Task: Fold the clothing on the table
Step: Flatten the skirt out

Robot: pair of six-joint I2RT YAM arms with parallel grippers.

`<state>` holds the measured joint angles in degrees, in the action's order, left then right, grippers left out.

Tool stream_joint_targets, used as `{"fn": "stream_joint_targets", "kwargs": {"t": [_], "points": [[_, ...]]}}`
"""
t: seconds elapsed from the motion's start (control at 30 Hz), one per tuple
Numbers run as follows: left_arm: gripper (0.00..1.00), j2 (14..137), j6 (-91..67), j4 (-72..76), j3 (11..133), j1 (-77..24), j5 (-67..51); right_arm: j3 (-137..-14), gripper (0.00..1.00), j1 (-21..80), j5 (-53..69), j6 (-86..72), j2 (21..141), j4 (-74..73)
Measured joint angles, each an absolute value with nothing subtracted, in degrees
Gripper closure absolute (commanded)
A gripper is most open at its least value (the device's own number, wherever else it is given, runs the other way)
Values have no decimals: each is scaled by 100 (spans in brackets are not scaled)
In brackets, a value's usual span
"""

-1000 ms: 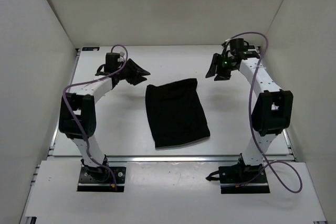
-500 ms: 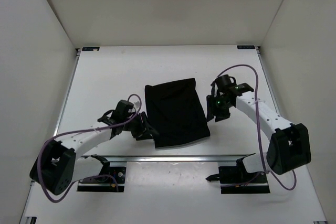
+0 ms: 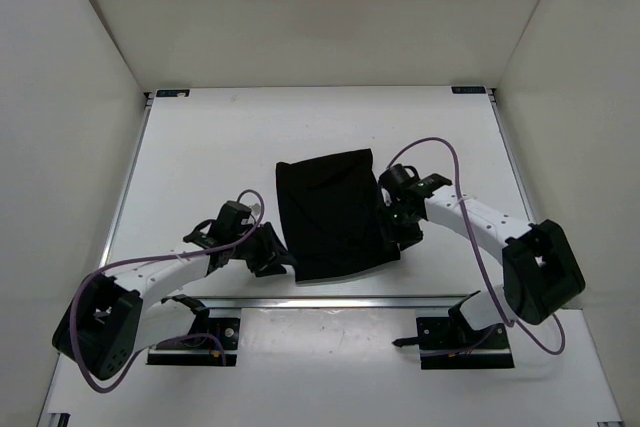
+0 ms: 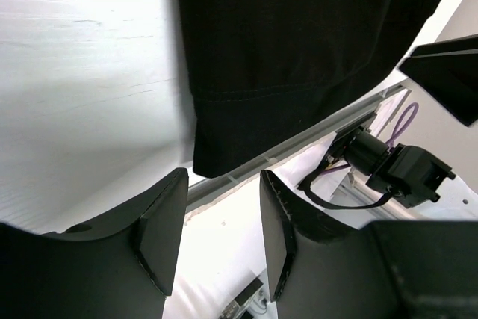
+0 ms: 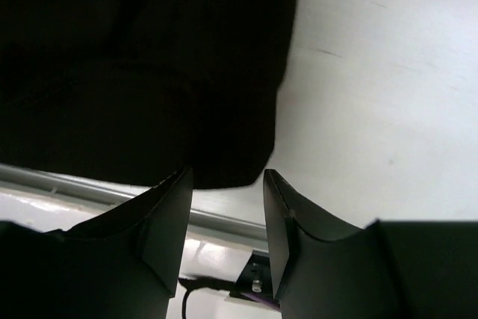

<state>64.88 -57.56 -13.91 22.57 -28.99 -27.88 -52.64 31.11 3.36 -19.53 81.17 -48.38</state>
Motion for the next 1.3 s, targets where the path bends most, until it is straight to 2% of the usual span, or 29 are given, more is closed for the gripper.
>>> {"fn": "stream_joint_targets", "kwargs": {"t": [0.2, 0.3, 0.5, 0.57, 0.7, 0.77, 0.87, 1.03, 1.17, 1.3], "points": [[47, 6283, -5784, -1380, 2110, -2744, -2786, -5177, 70, 3269, 261, -1922, 8549, -4515], [47, 6278, -5791, -1374, 2093, -2711, -2790, -5253, 100, 3332, 191, -1859, 8814, -4473], [47, 6208, -5714, -1404, 2095, -2307, -2915, -6106, 100, 3321, 644, -1844, 9052, -4840], [47, 6114, -5588, -1538, 2115, -1920, -2971, -6956, 100, 3258, 1238, -1890, 9168, -4954], [47, 6003, -5240, -2058, 2532, -1083, -3068, -9542, 100, 3179, 1828, -2220, 9504, -4827], [48, 5966, -5098, -2263, 2891, -854, -3068, -9946, 100, 3041, 2231, -2456, 9201, -4320], [47, 5937, -4967, -2346, 3323, -799, -3105, -9146, 100, 2602, 2655, -2783, 8217, -3841], [47, 5916, -4936, -2381, 3420, -799, -3247, -6010, 100, 2064, 2993, -3470, 6694, -3457], [48, 5846, -4950, -2346, 3260, -854, -3271, -4228, 100, 2150, 2993, -3741, 6508, -3730], [47, 5763, -5054, -2331, 2853, -1214, -3232, -3400, 100, 2248, 2884, -3793, 6353, -3953]]}}
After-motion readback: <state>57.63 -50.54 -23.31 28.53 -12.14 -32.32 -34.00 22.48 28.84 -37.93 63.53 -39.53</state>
